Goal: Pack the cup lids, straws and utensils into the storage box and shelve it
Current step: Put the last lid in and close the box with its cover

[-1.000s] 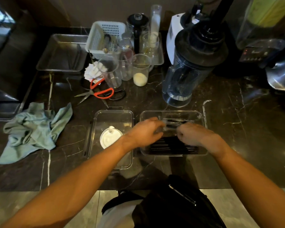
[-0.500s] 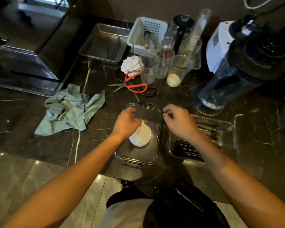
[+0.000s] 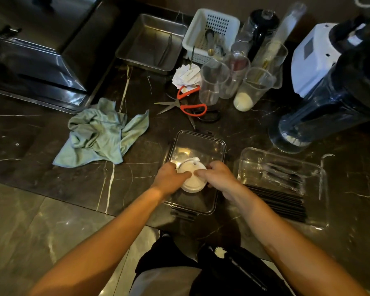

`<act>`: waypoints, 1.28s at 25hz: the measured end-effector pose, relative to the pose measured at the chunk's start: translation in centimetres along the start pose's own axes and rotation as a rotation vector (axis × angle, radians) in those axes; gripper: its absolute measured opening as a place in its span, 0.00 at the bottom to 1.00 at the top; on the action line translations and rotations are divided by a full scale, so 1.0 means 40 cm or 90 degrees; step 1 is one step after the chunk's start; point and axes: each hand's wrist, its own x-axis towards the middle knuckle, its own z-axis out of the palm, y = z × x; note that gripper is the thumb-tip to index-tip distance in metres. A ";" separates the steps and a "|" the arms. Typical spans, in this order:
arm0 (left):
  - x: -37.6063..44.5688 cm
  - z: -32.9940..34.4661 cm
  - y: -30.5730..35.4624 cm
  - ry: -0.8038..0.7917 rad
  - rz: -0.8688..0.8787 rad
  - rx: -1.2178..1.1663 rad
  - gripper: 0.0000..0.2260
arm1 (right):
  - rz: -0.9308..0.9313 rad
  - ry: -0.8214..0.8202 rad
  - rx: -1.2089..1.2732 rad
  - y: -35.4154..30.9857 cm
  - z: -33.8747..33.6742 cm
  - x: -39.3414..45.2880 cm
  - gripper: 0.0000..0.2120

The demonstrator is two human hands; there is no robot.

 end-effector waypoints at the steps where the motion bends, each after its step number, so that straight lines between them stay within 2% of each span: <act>1: 0.000 -0.004 0.005 -0.004 -0.005 -0.008 0.21 | 0.016 -0.016 0.028 -0.002 -0.006 0.001 0.11; 3: -0.002 -0.014 0.016 -0.011 -0.018 -0.042 0.15 | 0.019 -0.045 0.051 -0.005 -0.021 -0.001 0.12; 6: -0.030 -0.039 0.062 0.014 0.006 -0.100 0.16 | -0.001 -0.066 0.069 -0.024 -0.048 -0.015 0.15; 9: -0.054 -0.050 0.139 0.038 0.088 -0.139 0.13 | -0.037 -0.017 0.136 -0.059 -0.099 -0.048 0.16; 14: -0.086 0.050 0.342 -0.029 0.210 -0.150 0.11 | -0.083 0.087 0.238 -0.041 -0.307 -0.107 0.18; 17: -0.072 0.163 0.389 -0.077 0.220 -0.109 0.12 | -0.063 0.113 0.280 0.039 -0.413 -0.121 0.20; 19: -0.065 0.236 0.392 -0.094 0.213 -0.081 0.12 | -0.039 0.136 0.285 0.102 -0.458 -0.129 0.18; 21: -0.065 0.295 0.383 -0.089 0.188 -0.056 0.17 | -0.016 0.141 0.278 0.159 -0.483 -0.136 0.15; 24: -0.076 0.348 0.361 -0.120 0.179 0.054 0.11 | -0.011 0.101 0.253 0.222 -0.495 -0.134 0.10; 26: -0.081 0.363 0.349 -0.136 0.181 0.164 0.10 | -0.012 0.085 0.211 0.248 -0.486 -0.115 0.11; 28: -0.086 0.372 0.344 -0.122 0.190 0.241 0.12 | -0.011 0.068 0.181 0.260 -0.471 -0.089 0.12; 32: -0.103 0.385 0.345 -0.076 0.174 0.279 0.12 | -0.007 0.060 0.162 0.261 -0.448 -0.054 0.10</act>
